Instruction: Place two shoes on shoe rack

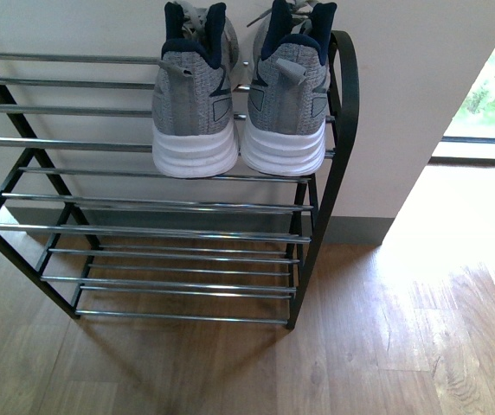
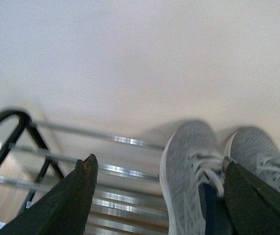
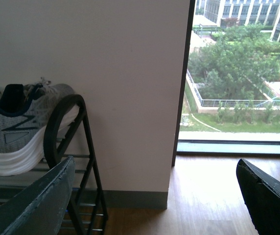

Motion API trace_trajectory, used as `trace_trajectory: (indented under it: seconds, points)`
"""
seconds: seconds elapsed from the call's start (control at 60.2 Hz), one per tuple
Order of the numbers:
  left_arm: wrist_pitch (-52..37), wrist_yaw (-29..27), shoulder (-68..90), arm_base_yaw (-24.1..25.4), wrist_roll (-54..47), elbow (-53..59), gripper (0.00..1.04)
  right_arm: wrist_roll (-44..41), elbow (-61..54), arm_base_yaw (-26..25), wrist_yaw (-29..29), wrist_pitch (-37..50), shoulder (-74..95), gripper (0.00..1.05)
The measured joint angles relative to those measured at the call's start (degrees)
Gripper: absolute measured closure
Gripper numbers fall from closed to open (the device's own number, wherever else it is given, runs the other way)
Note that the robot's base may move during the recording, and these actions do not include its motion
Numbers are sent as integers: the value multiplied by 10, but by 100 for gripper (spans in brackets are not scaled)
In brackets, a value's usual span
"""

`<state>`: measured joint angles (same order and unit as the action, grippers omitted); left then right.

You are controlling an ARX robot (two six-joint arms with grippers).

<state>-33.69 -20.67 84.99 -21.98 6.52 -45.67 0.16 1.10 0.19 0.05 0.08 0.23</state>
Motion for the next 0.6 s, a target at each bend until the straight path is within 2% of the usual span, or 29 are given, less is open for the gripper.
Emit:
trace_trajectory:
  seconds: [0.033,0.083,0.349,0.598]
  points:
    - [-70,12,-27,16,-23,57,54,0,0,0,0,0,0,9]
    - [-108,21,-54,35,-37,104,64,0,0,0,0,0,0,9]
    - [-141,78,-150,85,-54,241,104,0,0,0,0,0,0,9]
    - [-137,124,-252,134,-59,335,104,0,0,0,0,0,0,9]
